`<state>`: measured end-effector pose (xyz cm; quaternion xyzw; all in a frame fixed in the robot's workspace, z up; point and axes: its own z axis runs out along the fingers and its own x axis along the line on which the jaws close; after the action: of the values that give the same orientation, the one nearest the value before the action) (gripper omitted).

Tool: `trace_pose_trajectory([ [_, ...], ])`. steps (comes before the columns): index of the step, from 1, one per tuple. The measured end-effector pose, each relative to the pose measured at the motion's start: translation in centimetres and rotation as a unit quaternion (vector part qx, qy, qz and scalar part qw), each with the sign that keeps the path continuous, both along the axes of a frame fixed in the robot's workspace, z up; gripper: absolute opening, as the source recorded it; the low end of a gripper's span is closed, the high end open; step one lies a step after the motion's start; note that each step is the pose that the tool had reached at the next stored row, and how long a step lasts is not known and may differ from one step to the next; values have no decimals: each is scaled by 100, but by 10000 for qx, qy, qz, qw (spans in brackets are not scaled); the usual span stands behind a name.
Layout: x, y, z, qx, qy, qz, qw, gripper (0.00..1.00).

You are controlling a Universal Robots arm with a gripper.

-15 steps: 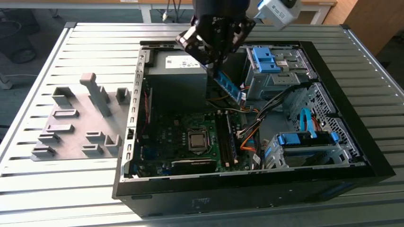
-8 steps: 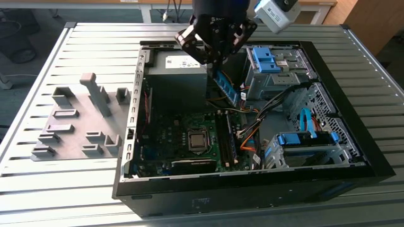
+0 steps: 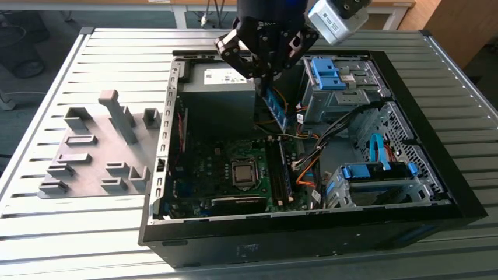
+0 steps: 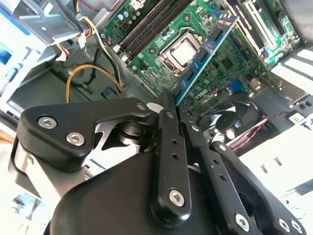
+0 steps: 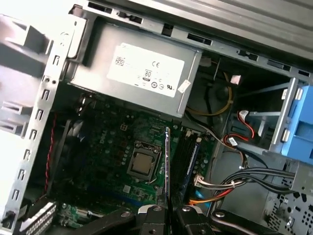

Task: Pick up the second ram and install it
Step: 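Insert the second ram into the second slot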

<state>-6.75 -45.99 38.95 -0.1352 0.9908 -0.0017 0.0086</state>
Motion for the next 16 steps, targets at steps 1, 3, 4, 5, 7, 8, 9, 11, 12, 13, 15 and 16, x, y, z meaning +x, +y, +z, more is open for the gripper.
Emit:
trace_pose_trajectory([
  [1, 0, 1, -3, 0, 0, -76, 10000, 14],
  [3, 0, 2, -8, -1, 0, -226, 9997, 14],
  [4, 0, 2, -11, -1, 0, -303, 9995, 14],
  [5, 0, 3, -14, -2, 0, -378, 9993, 14],
  [7, 0, 4, -19, -2, 0, -523, 9986, 14],
  [8, 0, 4, -22, -3, 0, -599, 9982, 14],
  [9, 0, 5, -25, -3, 0, -670, 9978, 14],
  [11, 0, 6, -31, -4, -1, -803, 9968, 14],
  [12, 0, 6, -35, -5, -1, -866, 9962, 14],
  [13, 0, 6, -39, -4, -1, -929, 9957, 14],
  [15, 1, 6, -53, -3, -5, -1039, 9946, 14],
  [16, 6, 6, -62, -3, -7, -1061, 9944, 14],
])
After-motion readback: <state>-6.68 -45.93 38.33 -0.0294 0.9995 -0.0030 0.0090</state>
